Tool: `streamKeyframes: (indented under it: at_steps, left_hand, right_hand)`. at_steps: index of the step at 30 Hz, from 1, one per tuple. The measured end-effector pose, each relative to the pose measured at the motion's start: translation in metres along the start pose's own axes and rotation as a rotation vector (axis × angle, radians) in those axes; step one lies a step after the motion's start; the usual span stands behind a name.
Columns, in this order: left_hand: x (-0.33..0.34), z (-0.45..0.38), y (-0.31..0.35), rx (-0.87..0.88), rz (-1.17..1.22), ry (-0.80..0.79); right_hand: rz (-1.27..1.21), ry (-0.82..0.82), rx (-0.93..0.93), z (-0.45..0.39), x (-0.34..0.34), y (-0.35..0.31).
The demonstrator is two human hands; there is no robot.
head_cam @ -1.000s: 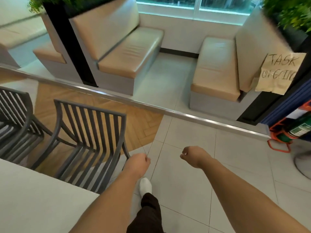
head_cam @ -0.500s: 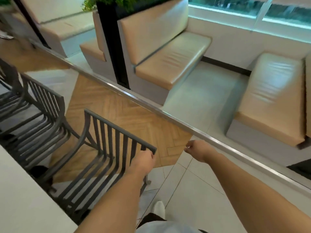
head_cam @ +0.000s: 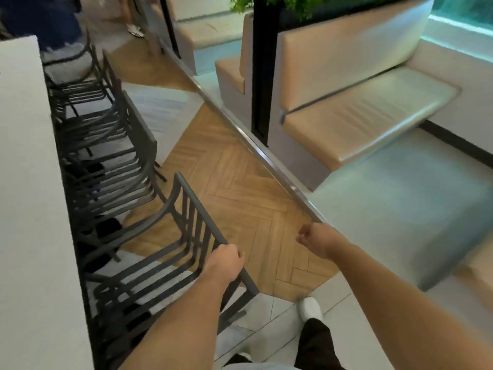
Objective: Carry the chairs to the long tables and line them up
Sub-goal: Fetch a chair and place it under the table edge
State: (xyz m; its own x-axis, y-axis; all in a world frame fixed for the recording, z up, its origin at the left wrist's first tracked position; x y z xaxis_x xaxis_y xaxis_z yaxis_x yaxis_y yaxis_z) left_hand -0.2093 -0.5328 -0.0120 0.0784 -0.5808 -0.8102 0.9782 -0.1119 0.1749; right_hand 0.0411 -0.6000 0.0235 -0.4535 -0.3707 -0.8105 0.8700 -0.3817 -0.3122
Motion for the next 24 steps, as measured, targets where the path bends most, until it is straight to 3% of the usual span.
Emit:
streamKeyframes:
  at_steps: [11, 24]
  left_hand:
    - [-0.005, -0.013, 0.035, -0.502, 0.463, 0.239]
    - [-0.030, -0.044, -0.020, -0.784, 0.704, 0.318]
  right_hand:
    - [0.230, -0.193, -0.301, -0.141, -0.080, 0.027]
    - [0.255, -0.391, -0.678, -0.214, -0.071, -0.147]
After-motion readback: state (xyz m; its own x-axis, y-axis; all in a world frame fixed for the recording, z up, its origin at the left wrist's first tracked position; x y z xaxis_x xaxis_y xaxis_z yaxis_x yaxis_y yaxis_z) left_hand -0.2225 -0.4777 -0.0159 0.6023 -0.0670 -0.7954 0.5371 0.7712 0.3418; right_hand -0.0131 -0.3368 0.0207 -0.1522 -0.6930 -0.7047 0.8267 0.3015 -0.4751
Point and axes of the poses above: each hand's wrist, its own z-axis away from the middle knuckle, its own x-axis out of the palm, y = z × x, the point moved 5 cm from there along -z, towards the middle knuckle, and after that the axes turned 6 degrees about -x, right-handed, at the moved point
